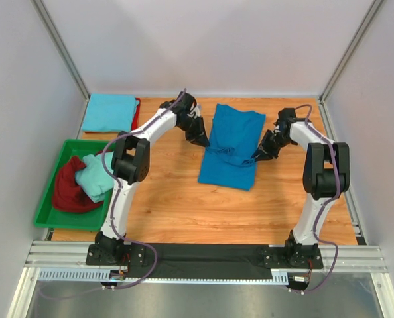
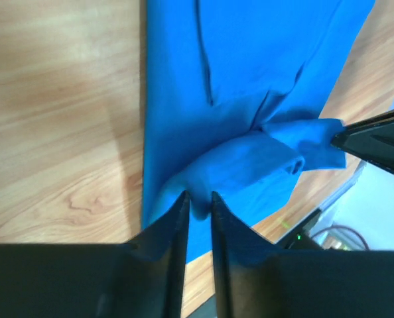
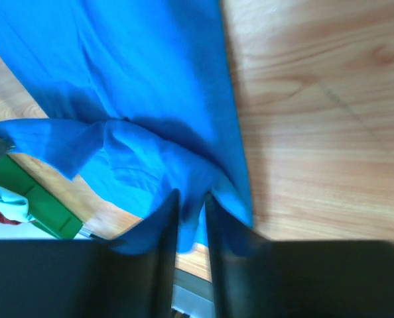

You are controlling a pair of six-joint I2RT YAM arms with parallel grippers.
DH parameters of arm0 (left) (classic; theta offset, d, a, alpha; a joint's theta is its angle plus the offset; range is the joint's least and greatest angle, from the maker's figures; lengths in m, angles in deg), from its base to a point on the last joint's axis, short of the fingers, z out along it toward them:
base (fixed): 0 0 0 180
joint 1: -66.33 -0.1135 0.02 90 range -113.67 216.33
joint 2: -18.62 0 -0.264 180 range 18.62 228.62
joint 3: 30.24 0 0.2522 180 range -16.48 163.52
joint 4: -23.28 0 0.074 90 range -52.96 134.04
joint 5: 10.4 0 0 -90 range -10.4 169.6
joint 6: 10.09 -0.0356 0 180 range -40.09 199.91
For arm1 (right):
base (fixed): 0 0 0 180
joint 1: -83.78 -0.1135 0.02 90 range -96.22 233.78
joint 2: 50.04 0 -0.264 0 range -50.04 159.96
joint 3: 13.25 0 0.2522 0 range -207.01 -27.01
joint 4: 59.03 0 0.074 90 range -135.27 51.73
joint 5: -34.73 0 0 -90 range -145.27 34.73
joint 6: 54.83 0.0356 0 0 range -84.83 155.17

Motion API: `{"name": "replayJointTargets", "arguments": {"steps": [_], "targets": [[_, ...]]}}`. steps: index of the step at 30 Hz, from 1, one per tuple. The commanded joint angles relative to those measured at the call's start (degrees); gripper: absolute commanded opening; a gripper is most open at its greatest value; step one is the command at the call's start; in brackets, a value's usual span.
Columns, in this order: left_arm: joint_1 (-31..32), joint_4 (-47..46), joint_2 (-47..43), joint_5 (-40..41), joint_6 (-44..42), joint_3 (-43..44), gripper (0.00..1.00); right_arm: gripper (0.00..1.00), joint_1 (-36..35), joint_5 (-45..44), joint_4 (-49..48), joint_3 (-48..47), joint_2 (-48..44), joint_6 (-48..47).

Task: Fold and stack the t-shirts
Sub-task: Fold the tshirt

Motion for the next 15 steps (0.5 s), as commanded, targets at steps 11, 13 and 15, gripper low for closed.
{"name": "replayJointTargets", "arguments": {"steps": [11,13,15], "targets": [[-0.21,3.12,-20.54,14.72,-14.54,-11.08,0.61,0.58,-10.22,-17.11,9.23,-4.00,-13.70,0.04],[-0.21,1.27,-25.38,12.61,-13.93,-16.11,0.58,0.58,-14.45,-22.11,5.45,-1.52,-15.30,6.61],[-0.21,-1.63,-29.59,10.42,-12.61,-23.14,0.56,0.58,-20.78,-31.21,3.95,0.16,-15.14,10.94]]}}
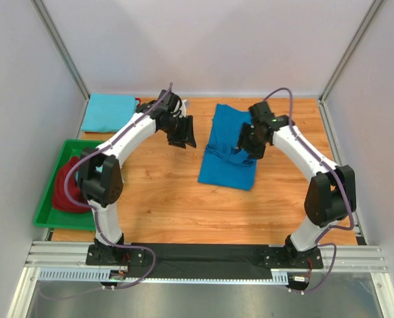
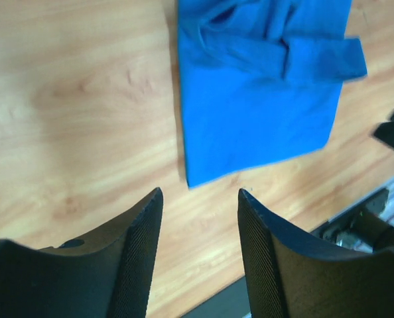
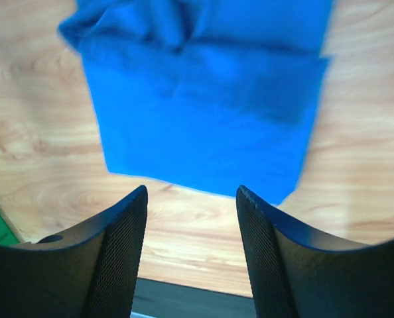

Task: Fold and stack the t-shirts
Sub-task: Fold the tshirt

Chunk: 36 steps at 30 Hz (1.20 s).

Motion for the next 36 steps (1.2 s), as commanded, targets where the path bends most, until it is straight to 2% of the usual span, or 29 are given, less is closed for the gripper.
{"name": "replayJointTargets", "arguments": {"steps": [1,4,8,14,21,26,28,30,32,34,36], "targets": [[0.04,-4.56,-7.29,-2.94,-0.56,-8.45,0.56,0.58,-8.01,-14.87,-1.85,2.61,-0.12,9.92],[0.21,-6.59,-10.64,-4.88,0.23,-15.22,0.53,0.60,-13.89,-21.11,-2.73,0.77,4.09,12.84],[0.21,-7.56,-13.98,-5.94,0.15,-21.98,0.52,0.61,-14.53,-21.92,-2.55,-1.43,9.90,15.91],[0.21,-7.30,-19.07,-6.11,-0.73,-26.74,0.52,0.62,-14.44,-22.71,-3.08,-4.33,15.70,16.71],[0.21,-6.16,-20.75,-6.02,-1.70,-28.16,0.52,0.62,-13.56,-28.15,0.51,-13.46,22.03,13.90],[0.21,-5.37,-20.84,-6.64,-2.05,-27.81,0.52,0.63,-8.38,-28.86,-0.27,-21.19,26.86,9.70],[0.21,-5.10,-20.93,-6.82,-2.14,-27.63,0.52,0.63,-6.28,-31.49,0.60,-30.31,30.64,6.36],[0.30,-5.19,-21.19,-7.25,-2.14,-27.45,0.52,0.63,-4.95,-31.77,7.10,-43.80,34.67,2.66],[0.30,-6.58,-21.19,-8.22,-1.97,-27.71,0.54,0.63,-4.33,-30.01,10.79,-49.66,35.39,-1.54],[0.21,-8.34,-20.49,-9.45,-1.53,-27.81,0.55,0.64,-4.33,-27.11,12.03,-50.04,32.96,-3.15],[0.21,-9.32,-18.12,-12.08,-1.26,-27.37,0.57,0.66,-4.33,-24.23,12.92,-45.06,28.92,-3.50]]}}
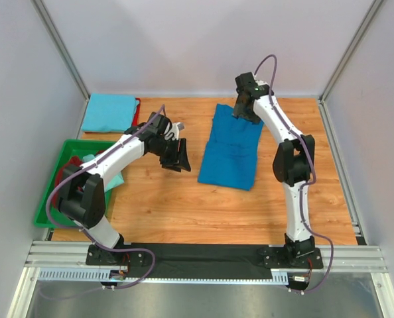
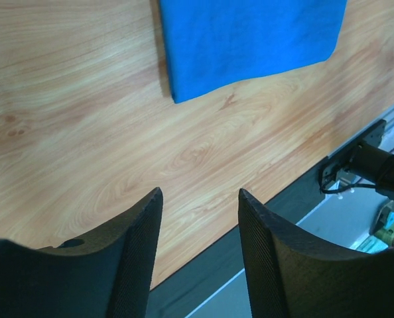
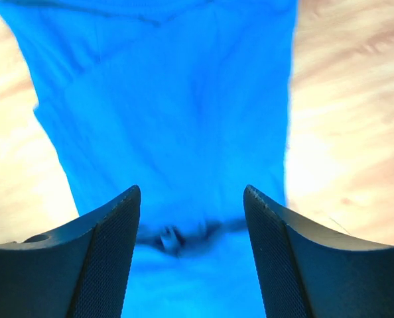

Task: Fold and stack the t-shirts
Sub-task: Fold the tshirt

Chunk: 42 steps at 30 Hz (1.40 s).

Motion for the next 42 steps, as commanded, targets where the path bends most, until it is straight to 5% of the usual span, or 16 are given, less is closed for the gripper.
{"name": "replayJointTargets", "arguments": {"steps": [1,8,15,22,32,37,42], "targets": [[0.10,-3.94,1.90,-5.24,-0.65,1.11,0.57,0.66,-1.25,4.47,5.03,9.79,-11.47,-5.06],[0.36,-10.18,11.48,-12.63,0.75,3.57,0.59,0.72,3.40,26.59,-15.06,52.26,-38.11,-4.79],[0.54,-12.03,17.64,-12.64,1.46,6.30,0.60,0.56,9.73,38.66,-22.48,70.76,-44.75,-6.99],[0.63,-15.90,21.68,-12.81,3.48,7.70,0.57,0.38,11.14,42.10,-27.93,75.36,-41.59,-6.64],[0.72,-12.04,26.34,-11.93,2.43,11.66,0.48,0.40,11.85,44.82,-27.68,75.62,-36.15,-6.99],[1.94,-12.30,24.95,-12.99,2.69,7.10,0.21,0.03,11.85,44.30,-22.77,76.06,-36.66,-7.25],[5.63,-13.26,18.29,-12.20,4.70,-2.28,0.08,0.00,11.85,39.12,-11.98,76.50,-40.26,-7.17]]}}
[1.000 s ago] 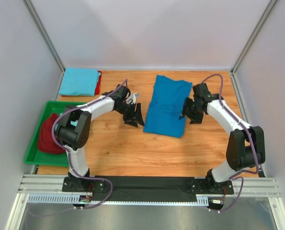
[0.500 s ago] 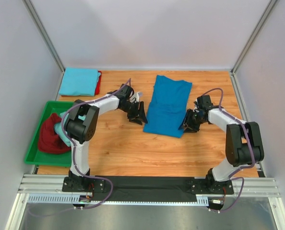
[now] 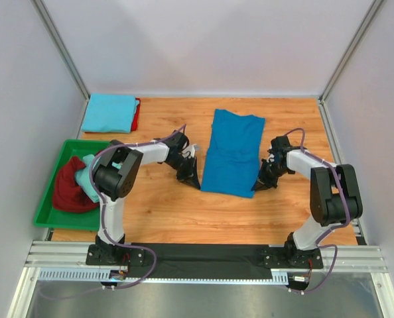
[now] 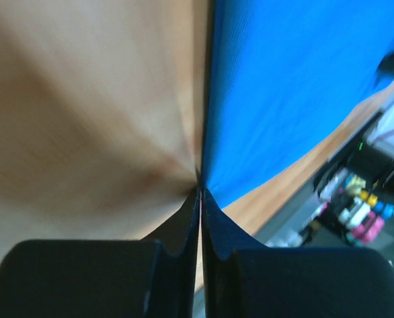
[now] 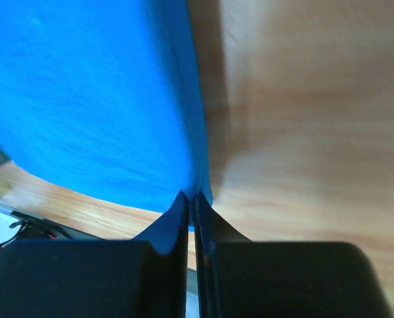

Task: Fold and stack the t-shirts
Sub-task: Fold the tshirt

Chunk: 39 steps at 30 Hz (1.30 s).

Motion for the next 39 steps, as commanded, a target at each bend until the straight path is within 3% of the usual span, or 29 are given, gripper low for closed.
{"name": "replayJointTargets", "arguments": {"steps": [1,2,3,5,6,9,11,15,18,24,29,35,39], "targets": [[3.39,-0.02,-7.87,-0.66,1.45,-5.61,0.08,0.00,0.28,-6.08,11.22,0.42,-4.25,-0.44],[4.17,-0.28,-9.11,-0.66,1.98,-6.66,0.09,0.00,0.46,-6.54,12.63,0.24,-4.60,-0.70],[4.18,0.50,-11.38,0.21,1.98,-7.28,0.16,0.08,1.16,-6.98,14.56,-0.63,-4.78,-0.87],[3.05,4.70,-12.98,3.63,0.24,-5.72,0.33,0.35,2.39,-9.70,15.63,-2.83,-5.04,-1.23],[2.26,5.42,-13.94,6.35,-1.34,-3.10,0.47,0.56,3.79,-10.49,14.24,-5.10,-5.39,-1.31],[-0.73,5.08,-12.73,6.38,-2.76,4.45,0.55,0.63,5.73,-9.45,8.88,-9.15,-4.78,-2.89],[-1.88,5.69,-7.47,4.27,-3.38,10.00,0.55,0.62,5.82,-9.89,4.75,-14.59,-0.76,-4.21],[-2.67,5.00,3.77,2.51,-3.38,23.62,0.48,0.48,5.91,-5.85,3.77,-24.09,8.13,-6.76],[-2.67,3.32,8.44,0.93,-2.94,28.11,0.43,0.42,5.91,-3.47,3.68,-28.40,12.44,-7.11],[-2.67,0.95,10.48,0.31,-2.41,28.92,0.47,0.49,5.91,-2.33,5.17,-31.66,15.70,-8.61],[-2.32,0.60,11.27,-0.39,-2.41,28.83,0.49,0.49,5.91,-2.41,5.61,-30.61,16.14,-8.96],[-1.01,1.47,13.12,-0.66,-2.32,29.89,0.50,0.44,5.91,-3.03,5.26,-29.29,16.66,-9.23],[-0.65,3.14,14.78,0.48,-1.27,31.03,0.47,0.32,5.91,-2.94,4.82,-29.20,17.54,-9.05]]}}
